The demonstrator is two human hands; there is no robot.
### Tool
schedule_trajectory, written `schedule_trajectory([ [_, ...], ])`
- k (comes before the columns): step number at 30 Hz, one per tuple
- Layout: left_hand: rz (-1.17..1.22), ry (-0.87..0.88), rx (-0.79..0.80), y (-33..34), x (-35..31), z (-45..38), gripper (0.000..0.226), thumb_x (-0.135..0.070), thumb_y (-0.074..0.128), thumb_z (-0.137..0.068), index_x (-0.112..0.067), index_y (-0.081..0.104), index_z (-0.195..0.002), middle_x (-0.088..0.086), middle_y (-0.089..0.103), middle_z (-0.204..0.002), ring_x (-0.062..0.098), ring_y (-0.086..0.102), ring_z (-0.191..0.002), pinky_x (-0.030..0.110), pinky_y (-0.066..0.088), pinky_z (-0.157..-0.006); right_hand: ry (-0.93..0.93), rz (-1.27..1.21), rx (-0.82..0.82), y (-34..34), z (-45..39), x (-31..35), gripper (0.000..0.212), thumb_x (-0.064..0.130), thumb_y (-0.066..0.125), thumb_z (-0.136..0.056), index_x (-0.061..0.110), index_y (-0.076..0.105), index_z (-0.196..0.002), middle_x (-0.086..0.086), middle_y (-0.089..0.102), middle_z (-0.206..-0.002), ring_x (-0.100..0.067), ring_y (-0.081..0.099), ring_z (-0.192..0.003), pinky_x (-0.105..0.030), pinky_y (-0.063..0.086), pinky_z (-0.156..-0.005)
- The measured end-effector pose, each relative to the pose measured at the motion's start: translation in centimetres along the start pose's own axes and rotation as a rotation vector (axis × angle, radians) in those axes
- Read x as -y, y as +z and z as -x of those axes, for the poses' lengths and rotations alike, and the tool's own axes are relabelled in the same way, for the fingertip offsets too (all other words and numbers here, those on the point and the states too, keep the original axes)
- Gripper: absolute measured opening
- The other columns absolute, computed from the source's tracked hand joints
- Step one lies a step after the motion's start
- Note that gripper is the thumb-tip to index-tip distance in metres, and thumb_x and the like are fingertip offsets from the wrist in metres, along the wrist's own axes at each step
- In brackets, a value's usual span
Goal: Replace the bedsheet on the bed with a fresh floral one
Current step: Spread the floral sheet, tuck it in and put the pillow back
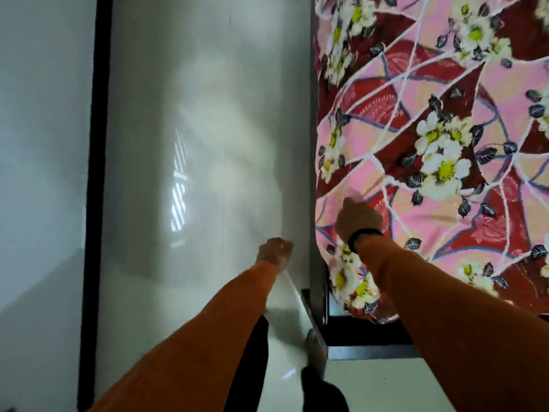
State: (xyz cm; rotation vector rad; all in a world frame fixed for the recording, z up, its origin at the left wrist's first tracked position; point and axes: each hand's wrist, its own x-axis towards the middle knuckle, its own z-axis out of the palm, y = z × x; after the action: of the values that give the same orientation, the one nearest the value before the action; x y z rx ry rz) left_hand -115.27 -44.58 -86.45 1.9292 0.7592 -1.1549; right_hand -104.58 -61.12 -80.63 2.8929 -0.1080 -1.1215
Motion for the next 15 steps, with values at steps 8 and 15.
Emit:
schedule_trajectory([
  [8,-0.191,0.231,-0.152,-11.6,-10.1,-1.9,0.035,-0.045,0.052,-0.102,-0.019,0.069,-0.12,0.008,0.069,-0.127,0.032,0.058,-0.125,0.036,0.046,-0.105,0.067,-0.088,-0.021,-3.6,-0.9,0.5,0.054,0.058,0.035,-0.102,0.015,0.051,-0.13,-0.014,0.064,-0.124,-0.037,0.065,-0.11,-0.04,0.048,-0.086],
  [15,-0.345,0.47,-0.128,-14.0,-26.5,-5.9,0.032,-0.04,0.057,-0.099,-0.02,0.066,-0.123,0.011,0.069,-0.126,0.035,0.06,-0.12,0.037,0.047,-0.098,0.197,-0.46,-0.154,-9.8,-7.1,2.0,0.053,0.052,0.048,-0.099,0.015,0.045,-0.136,-0.014,0.063,-0.126,-0.036,0.061,-0.114,-0.043,0.05,-0.086],
])
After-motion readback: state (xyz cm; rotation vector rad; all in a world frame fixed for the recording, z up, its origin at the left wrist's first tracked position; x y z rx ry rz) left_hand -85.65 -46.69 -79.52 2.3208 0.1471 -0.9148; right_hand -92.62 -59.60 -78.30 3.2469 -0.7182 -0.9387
